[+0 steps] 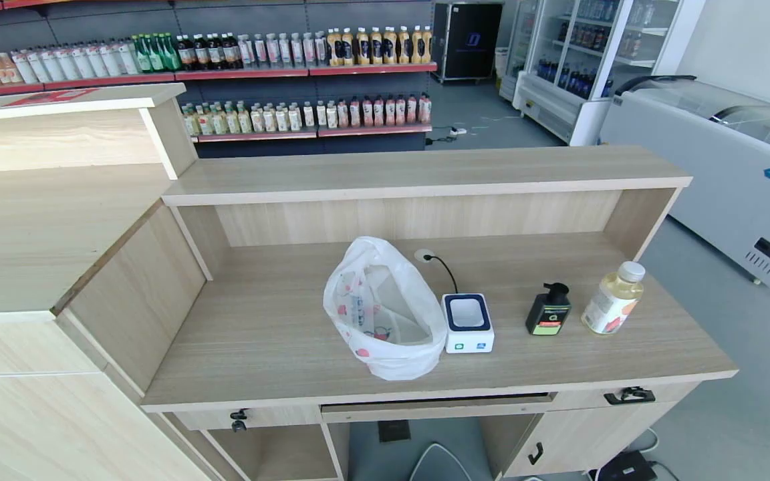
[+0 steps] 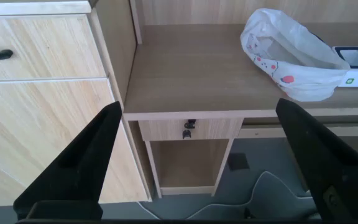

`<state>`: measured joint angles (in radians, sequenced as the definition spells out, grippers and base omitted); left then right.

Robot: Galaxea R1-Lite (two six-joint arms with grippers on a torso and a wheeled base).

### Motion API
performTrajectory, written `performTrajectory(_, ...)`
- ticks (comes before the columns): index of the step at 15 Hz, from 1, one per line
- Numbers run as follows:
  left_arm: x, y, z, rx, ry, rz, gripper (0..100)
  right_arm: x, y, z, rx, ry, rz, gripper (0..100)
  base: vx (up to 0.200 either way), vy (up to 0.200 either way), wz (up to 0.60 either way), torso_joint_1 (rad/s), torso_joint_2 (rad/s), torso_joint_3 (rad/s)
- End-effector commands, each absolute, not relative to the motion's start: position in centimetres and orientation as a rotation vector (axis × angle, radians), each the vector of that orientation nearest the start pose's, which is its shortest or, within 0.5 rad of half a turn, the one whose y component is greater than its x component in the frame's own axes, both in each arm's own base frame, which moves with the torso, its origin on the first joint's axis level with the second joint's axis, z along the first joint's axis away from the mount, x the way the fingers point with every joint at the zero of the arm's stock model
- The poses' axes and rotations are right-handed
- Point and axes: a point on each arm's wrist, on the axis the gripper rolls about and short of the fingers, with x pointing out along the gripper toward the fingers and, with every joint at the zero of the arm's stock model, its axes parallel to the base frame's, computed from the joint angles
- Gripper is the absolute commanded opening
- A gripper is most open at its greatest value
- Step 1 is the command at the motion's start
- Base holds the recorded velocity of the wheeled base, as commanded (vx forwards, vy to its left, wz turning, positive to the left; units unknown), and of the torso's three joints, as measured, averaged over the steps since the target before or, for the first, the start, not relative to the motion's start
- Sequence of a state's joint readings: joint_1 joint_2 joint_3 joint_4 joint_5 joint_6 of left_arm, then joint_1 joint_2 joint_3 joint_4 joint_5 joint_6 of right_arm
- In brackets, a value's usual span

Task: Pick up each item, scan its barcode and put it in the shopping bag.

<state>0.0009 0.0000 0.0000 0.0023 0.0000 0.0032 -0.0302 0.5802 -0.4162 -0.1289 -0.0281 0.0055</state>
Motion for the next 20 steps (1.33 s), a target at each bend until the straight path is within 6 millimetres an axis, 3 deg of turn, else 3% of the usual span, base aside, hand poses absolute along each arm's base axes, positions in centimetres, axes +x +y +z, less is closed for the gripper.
performTrajectory(1, -2.3, 0.0, 7.5, 0.003, 0.005, 0.002, 100, 16.6, -1.6, 23.1, -0.009, 0.171, -0.066, 100, 0.0, 0.0, 0.0, 0.0, 0.0, 0.0)
performTrajectory(5, -2.3, 0.0, 7.5, 0.003, 0.005, 0.002, 100, 23.3, -5.2, 18.3, -0.116, 0.297, -0.06, 100, 0.0, 0.0, 0.0, 0.0, 0.0, 0.0)
performTrajectory(9, -2.3, 0.0, 7.5, 0.003, 0.005, 0.002, 100, 26.0, -7.2, 13.4, -0.257, 0.46, 0.078, 100, 0.0, 0.0, 0.0, 0.0, 0.0, 0.0)
performTrajectory(15, -2.3, 0.0, 7.5, 0.003, 0.005, 0.002, 100, 29.3, -9.3, 9.6, -0.413, 0.468, 0.224, 100, 0.0, 0.0, 0.0, 0.0, 0.0, 0.0)
performTrajectory(20, -2.3, 0.0, 7.5, 0.003, 0.003, 0.002, 100, 33.1, -10.6, 8.6, -0.506, 0.359, 0.348, 100, 0.0, 0.0, 0.0, 0.0, 0.0, 0.0)
